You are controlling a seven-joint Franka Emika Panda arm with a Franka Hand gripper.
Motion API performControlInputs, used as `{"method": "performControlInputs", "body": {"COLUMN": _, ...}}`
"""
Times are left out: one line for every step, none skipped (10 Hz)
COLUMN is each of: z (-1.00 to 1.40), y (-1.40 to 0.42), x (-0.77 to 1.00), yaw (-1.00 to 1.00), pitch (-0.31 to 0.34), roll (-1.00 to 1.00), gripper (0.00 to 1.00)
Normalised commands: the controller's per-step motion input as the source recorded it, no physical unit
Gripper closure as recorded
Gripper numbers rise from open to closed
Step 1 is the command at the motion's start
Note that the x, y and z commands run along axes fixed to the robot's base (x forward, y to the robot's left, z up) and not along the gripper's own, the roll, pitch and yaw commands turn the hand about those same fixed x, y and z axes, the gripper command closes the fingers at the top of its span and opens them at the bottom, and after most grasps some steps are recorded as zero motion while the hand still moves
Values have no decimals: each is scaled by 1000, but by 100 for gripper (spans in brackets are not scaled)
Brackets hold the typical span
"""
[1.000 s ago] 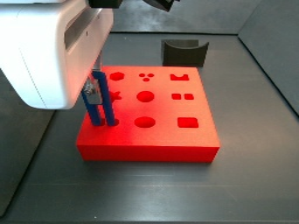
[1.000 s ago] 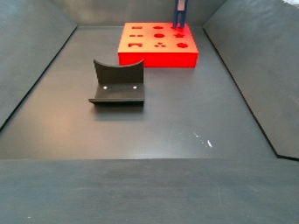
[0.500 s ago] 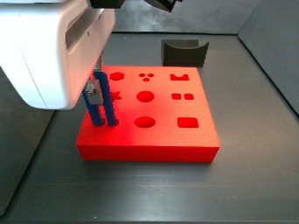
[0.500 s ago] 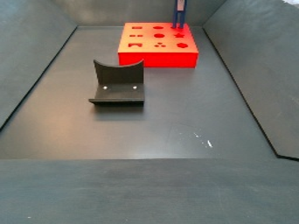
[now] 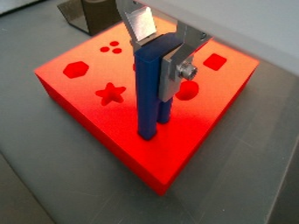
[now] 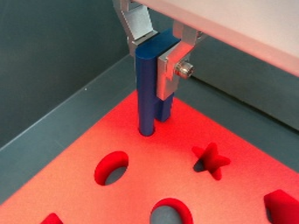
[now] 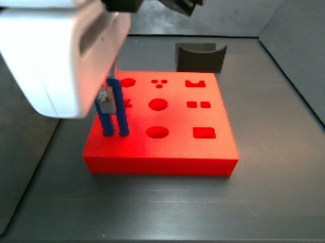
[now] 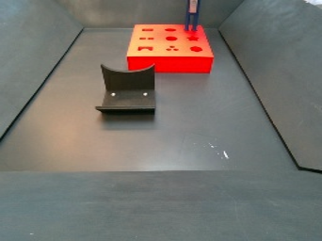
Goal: Insert the square-circle object.
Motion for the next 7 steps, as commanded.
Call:
{"method": "performControlInputs", "body": {"z": -266, "y": 0, "x": 174, "yaw": 37, "pitch": 16, "roll": 73, "gripper": 100}}
{"method": "performControlInputs", "body": {"z": -300, "y": 0, "x": 51, "yaw": 11, "pitch": 0, "roll": 71, "gripper": 100}}
{"method": "performControlInputs", "body": {"z": -466, "y": 0, "x": 0, "yaw": 0, "pitch": 0, "roll": 144, "gripper": 100}}
{"method": "performControlInputs", "body": {"z": -583, "y": -71, "x": -31, "yaw": 0, "pitch": 0, "roll": 140, "gripper": 100}}
{"method": "performControlInputs", "body": {"z": -663, "y": -131, "x": 0, "yaw": 0, "pitch": 0, "roll": 81, "gripper": 100}}
{"method": "performControlInputs", "body": {"z": -691, "y": -114, "x": 0, "yaw": 0, "pitch": 0, "roll": 67, "gripper": 100}}
{"method": "performControlInputs", "body": {"z": -843, "y": -103, "x": 3, "yaw": 0, "pitch": 17, "roll": 124, "gripper": 100}}
